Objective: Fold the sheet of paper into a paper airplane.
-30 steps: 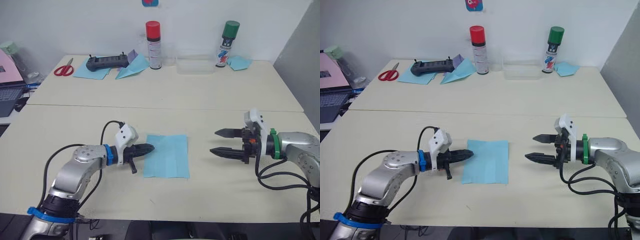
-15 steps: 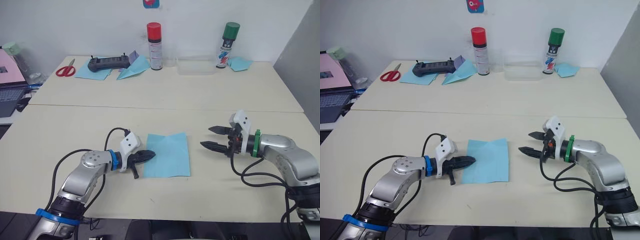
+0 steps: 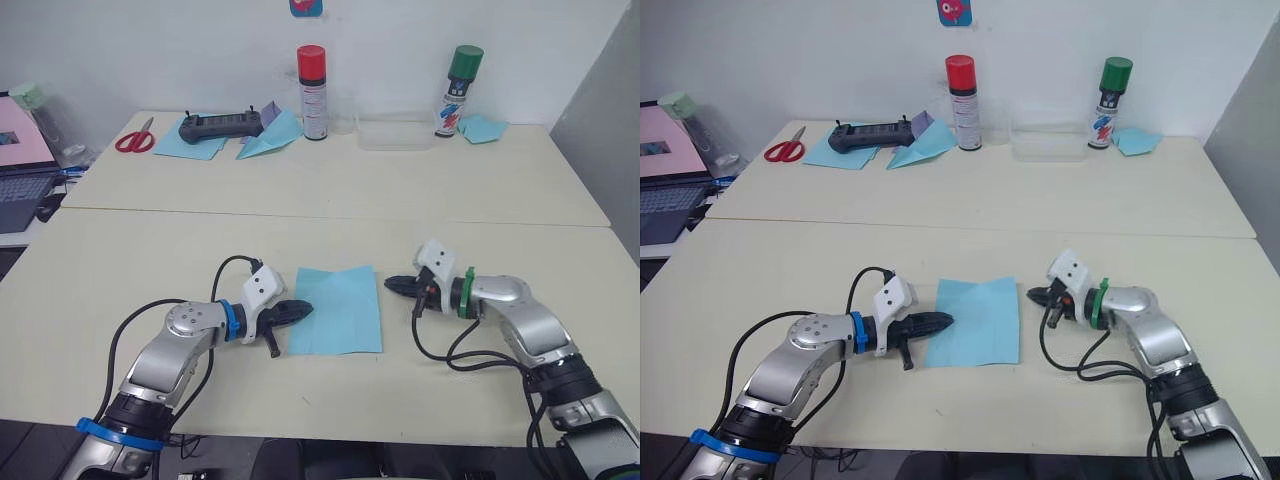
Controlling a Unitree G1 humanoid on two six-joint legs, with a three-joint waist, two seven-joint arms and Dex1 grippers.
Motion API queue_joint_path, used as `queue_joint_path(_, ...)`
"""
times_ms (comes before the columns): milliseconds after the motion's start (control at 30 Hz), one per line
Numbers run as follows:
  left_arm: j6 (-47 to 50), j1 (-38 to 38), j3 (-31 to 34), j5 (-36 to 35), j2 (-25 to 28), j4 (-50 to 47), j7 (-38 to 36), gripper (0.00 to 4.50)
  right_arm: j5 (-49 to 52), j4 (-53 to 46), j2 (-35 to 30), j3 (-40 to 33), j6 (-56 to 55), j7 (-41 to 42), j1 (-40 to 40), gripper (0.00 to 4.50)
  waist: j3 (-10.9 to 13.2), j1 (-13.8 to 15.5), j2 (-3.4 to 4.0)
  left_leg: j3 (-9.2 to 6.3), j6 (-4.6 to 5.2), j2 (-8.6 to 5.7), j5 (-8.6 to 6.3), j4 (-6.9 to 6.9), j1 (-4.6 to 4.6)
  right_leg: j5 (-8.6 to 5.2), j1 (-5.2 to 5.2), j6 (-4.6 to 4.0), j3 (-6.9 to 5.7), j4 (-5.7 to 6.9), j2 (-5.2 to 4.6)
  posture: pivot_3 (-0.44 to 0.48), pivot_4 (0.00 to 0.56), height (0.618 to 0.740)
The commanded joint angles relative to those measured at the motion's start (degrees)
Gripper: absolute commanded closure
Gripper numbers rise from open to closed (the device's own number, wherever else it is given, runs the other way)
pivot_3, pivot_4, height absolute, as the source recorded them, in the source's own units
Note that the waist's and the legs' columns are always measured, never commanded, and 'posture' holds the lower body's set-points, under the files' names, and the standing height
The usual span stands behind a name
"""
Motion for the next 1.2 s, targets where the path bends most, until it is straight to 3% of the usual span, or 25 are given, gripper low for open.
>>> queue_joint_path(33,0.23,0.74,-1.44,2.17,-0.34,1.95,0.76,4.5,0.79,-2.03,0.45,1.32,1.26,3.04,-0.11,4.48,0.0,0.01,0.0,0.0,0.0,0.0,0.0,0.0,0.0,0.0,0.0,0.0,0.0,0.0,0.0,0.0,0.15,0.74)
queue_joint_path(233,-0.03,1.07,-1.53,2.2,-0.54,1.83,0.96,4.5,4.79,-5.0,1.39,0.66,7.12,6.43,0.59,4.48,0.0,0.02,0.0,-0.01,0.0,0.0,0.0,0.0,0.01,0.0,0.02,-0.01,-0.01,-0.01,-0.01,0.0,0.15,0.74)
queue_joint_path(433,-0.27,0.9,-1.44,2.24,-0.76,2.2,1.11,4.5,8.01,-5.54,5.8,-1.77,10.91,3.84,-1.14,4.48,0.0,0.02,0.0,-0.02,0.0,-0.01,0.0,0.0,0.02,0.0,0.03,-0.01,0.0,-0.01,-0.01,0.0,0.15,0.74)
queue_joint_path(1200,-0.07,2.02,-0.62,2.48,1.86,1.65,0.1,4.5,0.11,10.82,18.91,4.41,2.77,1.15,-9.5,4.48,-0.01,-0.29,0.01,-0.01,0.0,0.03,0.0,-0.13,0.02,-0.02,-0.06,-0.03,-0.02,-0.03,0.01,0.0,0.15,0.74)
